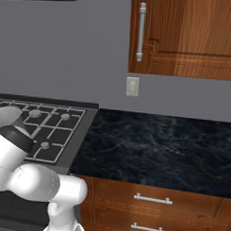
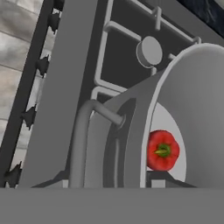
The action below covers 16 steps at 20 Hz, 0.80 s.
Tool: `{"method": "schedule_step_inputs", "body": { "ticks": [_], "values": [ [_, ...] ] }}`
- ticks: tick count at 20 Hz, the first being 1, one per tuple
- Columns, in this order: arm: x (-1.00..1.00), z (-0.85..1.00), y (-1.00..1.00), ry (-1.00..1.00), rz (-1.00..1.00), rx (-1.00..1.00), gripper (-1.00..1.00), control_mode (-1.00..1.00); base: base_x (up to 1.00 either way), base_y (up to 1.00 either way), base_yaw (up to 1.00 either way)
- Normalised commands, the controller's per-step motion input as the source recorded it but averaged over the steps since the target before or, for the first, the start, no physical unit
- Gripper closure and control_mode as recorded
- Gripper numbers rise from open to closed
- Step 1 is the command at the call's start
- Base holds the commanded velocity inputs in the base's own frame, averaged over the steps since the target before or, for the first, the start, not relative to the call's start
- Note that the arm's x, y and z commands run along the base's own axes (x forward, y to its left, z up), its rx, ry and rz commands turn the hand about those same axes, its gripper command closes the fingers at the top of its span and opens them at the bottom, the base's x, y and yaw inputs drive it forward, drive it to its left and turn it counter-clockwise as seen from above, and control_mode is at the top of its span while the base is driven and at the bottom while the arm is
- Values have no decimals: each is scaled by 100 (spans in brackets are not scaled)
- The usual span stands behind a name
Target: Turn on the sink faucet. Then move the bell pepper from the counter to the sink. Turn off the sink. Move the vegetable from the sink to the pot next to the stove. Finally move the pot to the front center burner.
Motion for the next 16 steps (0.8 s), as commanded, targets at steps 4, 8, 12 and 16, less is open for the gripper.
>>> {"method": "schedule_step_inputs", "body": {
  "ticks": [4,8,12,16],
  "values": [
    [8,-25,0,1,0,0,100,-100,0,0,0],
    [2,-28,-2,0,0,0,100,-100,0,0,0],
    [10,-31,-11,0,0,0,100,-100,0,0,0],
    [13,-25,-8,0,0,0,-100,-100,0,0,0]
  ]
}}
